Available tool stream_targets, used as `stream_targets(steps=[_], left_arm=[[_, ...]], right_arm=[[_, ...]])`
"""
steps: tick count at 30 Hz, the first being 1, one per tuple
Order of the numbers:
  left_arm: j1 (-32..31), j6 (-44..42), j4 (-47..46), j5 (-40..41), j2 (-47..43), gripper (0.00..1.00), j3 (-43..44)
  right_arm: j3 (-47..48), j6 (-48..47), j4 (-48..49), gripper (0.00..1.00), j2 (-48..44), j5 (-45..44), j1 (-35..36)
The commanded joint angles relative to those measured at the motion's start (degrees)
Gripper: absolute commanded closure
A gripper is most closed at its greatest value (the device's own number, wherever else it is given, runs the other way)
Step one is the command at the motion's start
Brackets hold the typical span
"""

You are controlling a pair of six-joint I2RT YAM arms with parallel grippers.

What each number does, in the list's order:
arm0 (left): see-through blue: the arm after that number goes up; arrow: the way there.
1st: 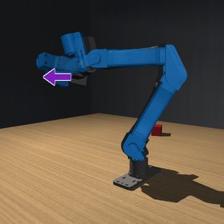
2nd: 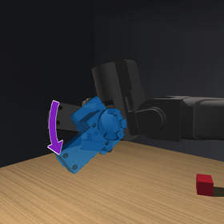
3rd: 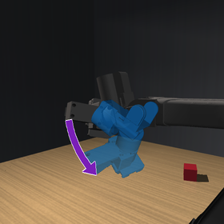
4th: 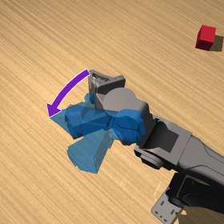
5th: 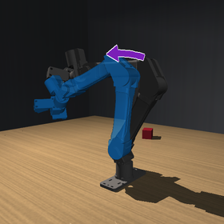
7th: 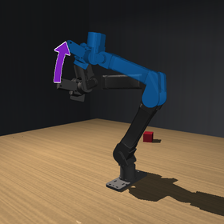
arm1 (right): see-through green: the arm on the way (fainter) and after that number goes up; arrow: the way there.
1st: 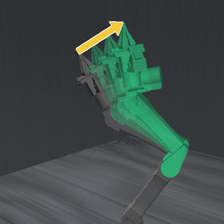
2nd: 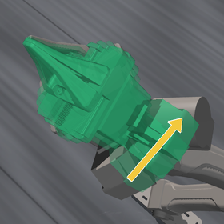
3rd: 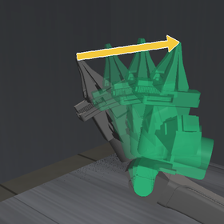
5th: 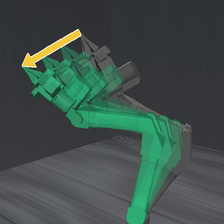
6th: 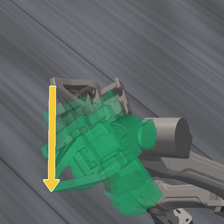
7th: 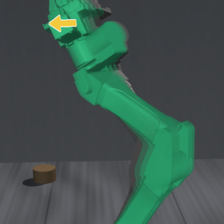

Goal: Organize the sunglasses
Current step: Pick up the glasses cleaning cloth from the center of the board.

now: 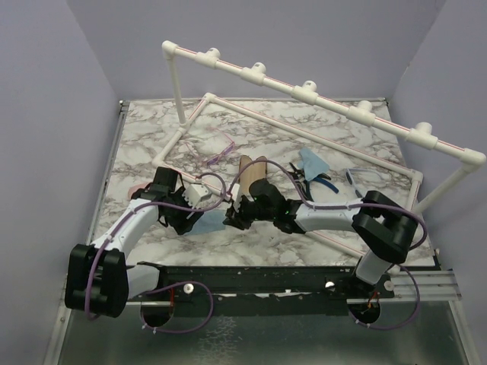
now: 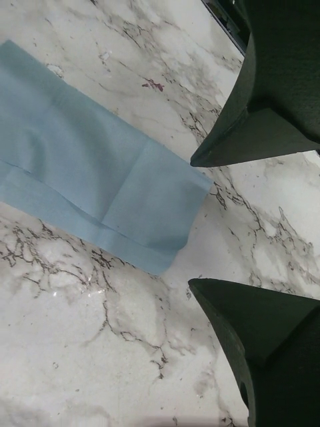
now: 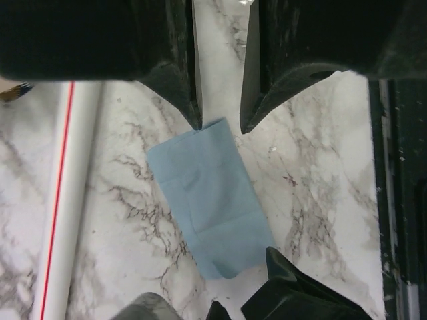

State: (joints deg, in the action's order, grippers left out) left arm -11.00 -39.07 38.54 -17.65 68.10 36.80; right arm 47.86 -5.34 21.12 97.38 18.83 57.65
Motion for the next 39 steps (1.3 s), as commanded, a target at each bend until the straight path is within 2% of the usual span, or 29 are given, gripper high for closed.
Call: stream_targets(steps=[1, 8, 12, 18, 30, 39], left_arm=[[-0.2, -1.1, 1.4, -4.0, -1.5, 0.31, 2.1], [-0.1, -2.7, 3.0, -1.4, -1.3, 0.27, 1.8], [0.1, -3.5, 3.3, -0.9, -0.9, 0.24, 1.3], [0.3, -3.7, 3.1, -1.4, 0.1, 0.21, 1.1], [0.6, -3.3, 3.0, 1.8, -1.2, 0.21, 0.7], [0.6, -3.1, 3.0, 1.1, -0.3, 0.21, 1.1]], right_arm=[[0.2, -15.4, -2.6, 0.63, 0.4, 1.8, 0.6], [1.8, -30.6, -1.5, 0.6, 4.0, 5.4, 1.5], [3.8, -35.1, -3.3, 0.6, 6.2, 7.3, 2.0], [6.7, -34.6, -5.4, 0.59, 9.3, 6.8, 2.3], [10.3, -34.1, -9.3, 0.56, 11.7, 8.4, 2.3], [11.3, -33.0, -10.8, 0.55, 12.5, 7.2, 2.3]])
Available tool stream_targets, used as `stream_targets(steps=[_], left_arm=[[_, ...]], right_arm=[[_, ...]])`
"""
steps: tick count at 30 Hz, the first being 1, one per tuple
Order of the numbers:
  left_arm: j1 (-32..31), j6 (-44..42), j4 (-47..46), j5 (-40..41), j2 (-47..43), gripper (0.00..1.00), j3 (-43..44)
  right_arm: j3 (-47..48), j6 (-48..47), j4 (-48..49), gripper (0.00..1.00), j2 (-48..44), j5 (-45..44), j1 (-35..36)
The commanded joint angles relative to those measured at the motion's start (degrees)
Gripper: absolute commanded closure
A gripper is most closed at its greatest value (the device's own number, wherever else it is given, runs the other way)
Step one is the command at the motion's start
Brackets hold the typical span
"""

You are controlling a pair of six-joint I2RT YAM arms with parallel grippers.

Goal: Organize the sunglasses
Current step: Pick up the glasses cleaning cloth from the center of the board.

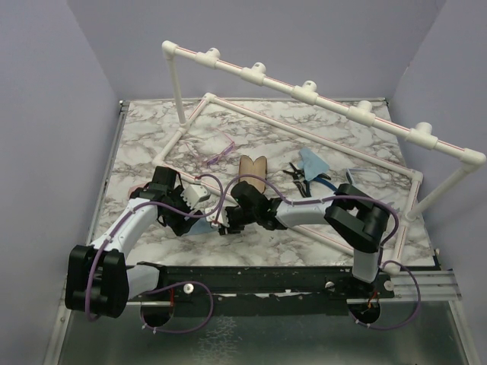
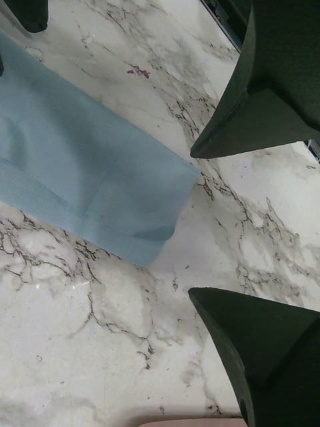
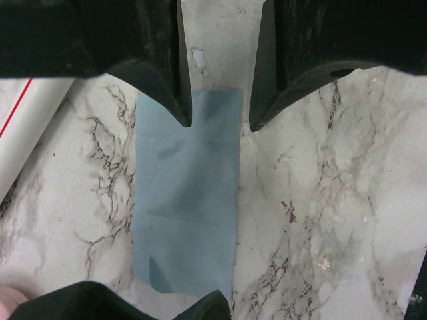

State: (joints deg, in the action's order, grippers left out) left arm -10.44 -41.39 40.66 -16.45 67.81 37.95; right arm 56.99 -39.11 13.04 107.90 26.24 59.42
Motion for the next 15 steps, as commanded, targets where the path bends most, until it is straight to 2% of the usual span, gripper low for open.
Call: stream_targets(steps=[1, 8, 15], left_arm=[[0.1, -0.7, 1.0, -0.2, -0.1, 0.21, 0.0], [0.3, -1.8, 1.9, 0.4, -2.2, 0.21, 0.2], [0.5, -2.4, 2.5, 0.4, -1.3, 0.21, 0.7]], right_arm=[[2.4, 0.8, -3.0, 0.56, 2.3, -0.2, 0.5], [2.6, 3.5, -4.2, 0.57, 3.7, 0.4, 0.5], [2.0, 9.3, -4.8, 0.63, 4.4, -1.5, 0.4]])
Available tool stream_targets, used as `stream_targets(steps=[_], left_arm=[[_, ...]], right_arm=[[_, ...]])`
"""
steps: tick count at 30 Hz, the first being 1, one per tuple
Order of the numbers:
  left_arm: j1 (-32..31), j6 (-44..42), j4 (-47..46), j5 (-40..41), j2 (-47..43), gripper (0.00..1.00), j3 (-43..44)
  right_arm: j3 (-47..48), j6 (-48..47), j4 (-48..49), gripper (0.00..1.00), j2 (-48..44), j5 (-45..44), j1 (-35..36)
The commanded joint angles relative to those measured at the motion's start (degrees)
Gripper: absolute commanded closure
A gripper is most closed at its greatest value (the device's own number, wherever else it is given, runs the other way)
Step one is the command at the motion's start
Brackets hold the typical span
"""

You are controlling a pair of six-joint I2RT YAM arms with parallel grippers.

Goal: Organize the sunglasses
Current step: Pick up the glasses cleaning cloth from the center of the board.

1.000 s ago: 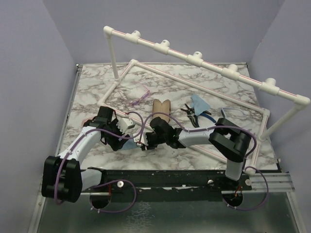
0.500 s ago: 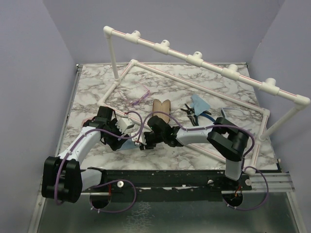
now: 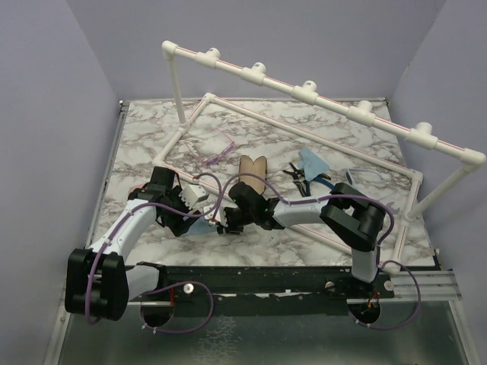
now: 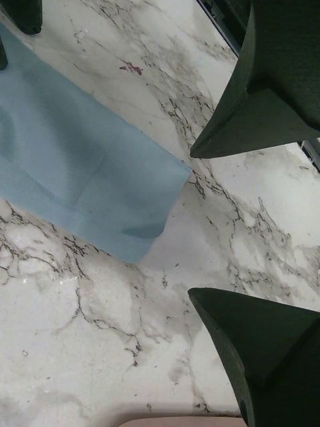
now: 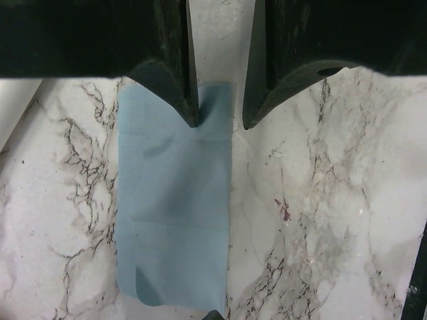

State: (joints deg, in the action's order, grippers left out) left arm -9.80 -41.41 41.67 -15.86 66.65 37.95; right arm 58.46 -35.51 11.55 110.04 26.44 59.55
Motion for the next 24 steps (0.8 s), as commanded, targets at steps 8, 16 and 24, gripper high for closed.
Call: stream_targets(steps=[8, 16, 24], left_arm=[[0.0, -3.7, 3.2, -3.0, -0.9, 0.21, 1.9], [1.0, -8.7, 6.9, -7.2, -2.5, 0.21, 2.0], [3.7, -22.3, 17.1, -8.4, -3.0, 0.21, 4.1]], right_arm=[[0.0, 11.0, -1.4, 0.8, 3.7, -3.2, -0.3], [-0.9, 16.7, 0.0, 0.95, 2.5, -1.2, -1.1], [-0.2, 27.0, 0.1, 0.99, 2.1, 5.5, -4.0]])
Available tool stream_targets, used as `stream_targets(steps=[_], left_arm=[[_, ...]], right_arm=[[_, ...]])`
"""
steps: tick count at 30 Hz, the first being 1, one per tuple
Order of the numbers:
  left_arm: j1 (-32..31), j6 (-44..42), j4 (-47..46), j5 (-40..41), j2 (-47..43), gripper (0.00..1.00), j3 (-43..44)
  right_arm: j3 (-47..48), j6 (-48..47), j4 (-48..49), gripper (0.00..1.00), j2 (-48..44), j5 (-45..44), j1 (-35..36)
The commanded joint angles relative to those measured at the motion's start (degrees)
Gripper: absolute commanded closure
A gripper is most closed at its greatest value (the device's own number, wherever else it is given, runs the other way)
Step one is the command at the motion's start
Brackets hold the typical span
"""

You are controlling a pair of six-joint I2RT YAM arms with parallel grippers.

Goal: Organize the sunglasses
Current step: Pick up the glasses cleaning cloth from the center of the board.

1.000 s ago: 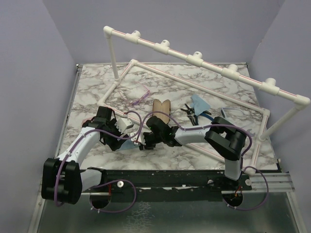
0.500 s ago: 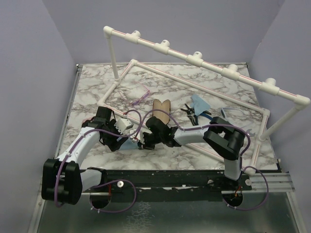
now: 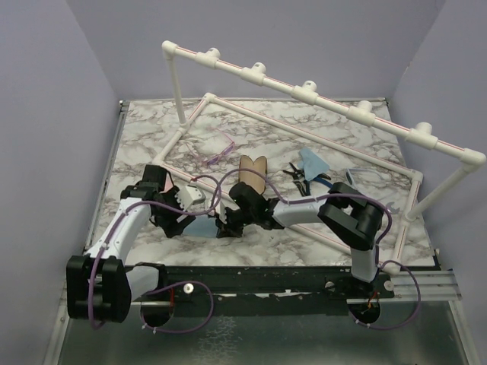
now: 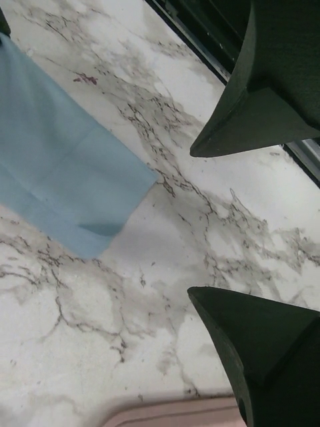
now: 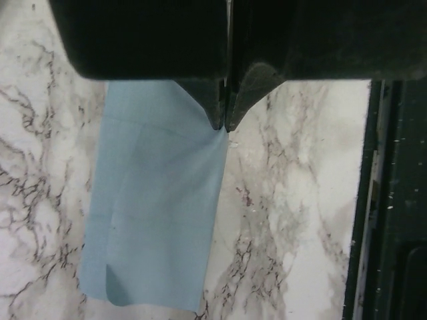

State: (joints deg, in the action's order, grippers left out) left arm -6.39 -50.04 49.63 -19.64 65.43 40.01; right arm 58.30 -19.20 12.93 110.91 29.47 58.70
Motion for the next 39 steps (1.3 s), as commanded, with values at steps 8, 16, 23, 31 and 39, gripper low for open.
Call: stream_targets(steps=[8, 16, 23, 31, 39], left_arm=[[-0.2, -13.2, -3.3, -13.2, -2.0, 0.19, -2.4], [-4.9, -3.0, -18.7, -8.1, -0.7, 0.24, -5.7], [-11.2, 0.8, -20.0, -5.6, 0.4, 0.25, -6.3], [-17.9, 6.1, -24.4, -1.0, 0.5, 0.23, -9.0], [-26.5, 12.9, -32.1, 12.9, 0.1, 0.24, -12.2]], right_arm=[[0.4, 23.6, 3.0, 1.0, 1.8, 10.6, -7.1], [2.2, 30.0, 1.8, 1.0, 3.0, 13.9, -9.6], [2.5, 36.6, 4.3, 1.0, 3.8, 15.9, -11.8], [4.1, 37.9, 2.6, 1.0, 4.8, 15.9, -12.5], [3.7, 38.9, 2.3, 1.0, 4.6, 15.4, -13.1]])
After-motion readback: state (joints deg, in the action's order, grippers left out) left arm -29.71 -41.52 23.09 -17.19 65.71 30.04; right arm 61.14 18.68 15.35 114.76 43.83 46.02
